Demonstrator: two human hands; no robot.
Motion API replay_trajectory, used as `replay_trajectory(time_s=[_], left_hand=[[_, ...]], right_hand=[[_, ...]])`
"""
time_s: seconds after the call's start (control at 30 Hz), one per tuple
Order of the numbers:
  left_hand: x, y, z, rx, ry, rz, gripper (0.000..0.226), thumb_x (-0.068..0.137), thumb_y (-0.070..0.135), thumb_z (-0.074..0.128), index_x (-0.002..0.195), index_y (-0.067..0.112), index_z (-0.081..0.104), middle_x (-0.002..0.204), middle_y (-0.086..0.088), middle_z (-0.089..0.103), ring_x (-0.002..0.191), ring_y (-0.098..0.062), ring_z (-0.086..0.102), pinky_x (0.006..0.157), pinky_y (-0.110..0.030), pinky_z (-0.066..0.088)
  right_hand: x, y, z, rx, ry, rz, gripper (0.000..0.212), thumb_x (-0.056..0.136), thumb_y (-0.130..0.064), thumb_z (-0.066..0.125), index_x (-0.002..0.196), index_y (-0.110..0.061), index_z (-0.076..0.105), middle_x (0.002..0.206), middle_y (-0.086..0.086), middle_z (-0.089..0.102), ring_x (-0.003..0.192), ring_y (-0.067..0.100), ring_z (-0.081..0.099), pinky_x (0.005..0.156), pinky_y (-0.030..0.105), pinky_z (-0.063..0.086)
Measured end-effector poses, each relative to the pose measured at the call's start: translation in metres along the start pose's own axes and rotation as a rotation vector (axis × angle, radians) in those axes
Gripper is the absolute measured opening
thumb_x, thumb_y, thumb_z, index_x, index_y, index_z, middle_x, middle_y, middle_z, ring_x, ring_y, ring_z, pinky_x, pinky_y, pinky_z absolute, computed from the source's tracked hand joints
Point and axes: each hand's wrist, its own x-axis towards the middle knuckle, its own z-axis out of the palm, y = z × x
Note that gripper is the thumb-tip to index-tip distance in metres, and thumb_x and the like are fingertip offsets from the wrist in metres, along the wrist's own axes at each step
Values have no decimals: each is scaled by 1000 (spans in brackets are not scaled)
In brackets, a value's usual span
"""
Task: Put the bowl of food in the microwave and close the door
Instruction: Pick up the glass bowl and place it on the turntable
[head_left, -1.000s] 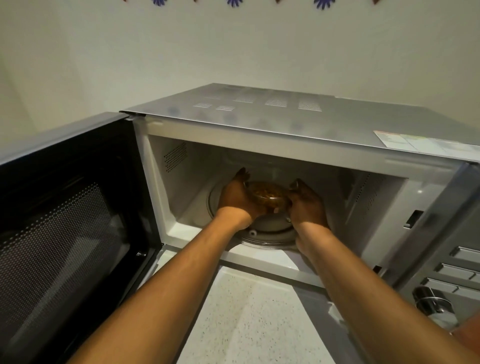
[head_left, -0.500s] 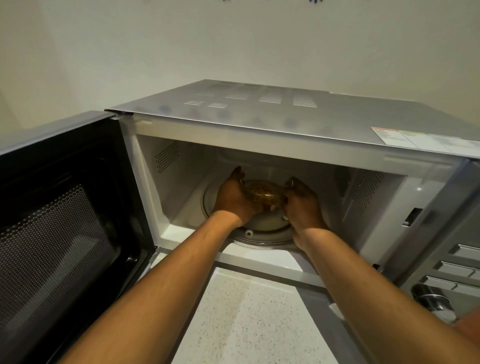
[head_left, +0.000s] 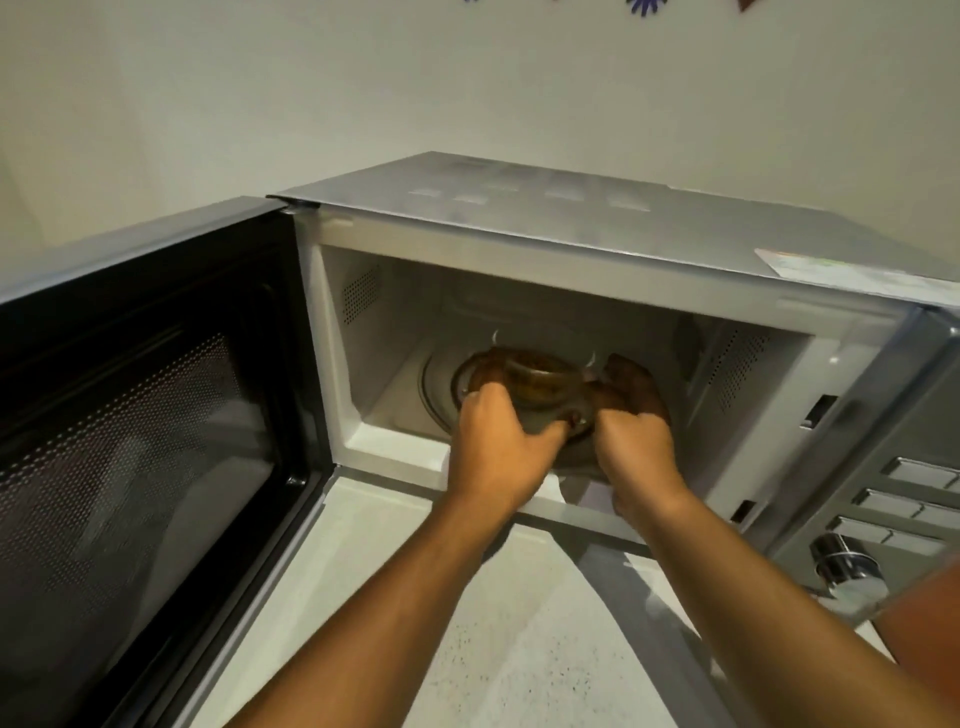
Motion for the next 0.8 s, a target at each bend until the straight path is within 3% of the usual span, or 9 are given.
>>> replay_trajectory(time_s=[0.07,0.1,0.17,0.27,0.4,0.47,0.53,0.67,0.8], left_hand=[[-25,-1,0,-56,5,4,46,75,48,77,109,33,51,110,12,58,100,-9,59,74,-17,48],[-37,-5,1,-83,0,-14,58,74,53,76,122,37,47,122,13,56,111,-10,55,82,-19,47],[-65,-10,-2,-114,-33,-79,75,71,61,74,135,48,36,145,12,46,129,-17,46,94,-36,51],[-108,-22,-12,-70,-111,-92,80,70,61,74,136,56,29,153,17,33,137,-19,40,93,-46,54],[-155,-35,-26,325,-232,35,89,75,69,60,149,37,23,161,13,21,144,-10,26,114,-38,32],[-174,-36,-31,519,-326,57,87,81,67,55,151,24,26,163,3,19,148,-15,15,119,-33,15],[-190,-35,-32,641,-356,89,79,88,64,46,151,18,28,163,-2,18,149,-18,10,118,-33,6],[-220,-28,-36,705,-280,92,71,93,60,40,149,17,33,162,-3,22,149,-18,12,120,-35,5],[-254,-15,-50,647,-220,56,81,84,59,60,148,18,35,161,-3,24,148,-18,15,119,-35,13]], right_hand=[[-25,4,-12,-8,-13,-79,22,92,-21,58,91,-41,66,97,-8,71,89,7,68,76,23,54],[-39,8,-20,-16,-20,-107,19,92,-24,60,94,-42,65,99,-14,71,92,0,67,75,17,53],[-69,18,-40,-51,-43,-126,19,90,-30,62,107,-39,64,103,-23,69,99,-8,63,71,10,50],[-111,36,-76,-89,-89,-101,21,89,-29,63,108,-36,68,106,-21,71,100,-8,63,70,6,48],[-158,53,-120,-383,-191,-134,22,89,-34,62,110,-37,66,116,-21,67,103,-12,59,83,17,47],[-180,61,-143,-713,-264,-189,40,87,-49,55,124,-36,60,137,-13,56,119,-2,53,98,26,44],[-198,69,-162,-1004,-372,-213,66,83,-63,38,140,-31,46,152,-9,41,138,11,39,113,32,31],[-222,81,-184,-1260,-412,-321,76,86,-67,3,152,-33,19,160,-12,21,148,9,19,119,30,18],[-230,81,-186,-1289,-395,-353,72,91,-60,1,154,-30,17,162,-8,17,149,12,15,120,32,15]])
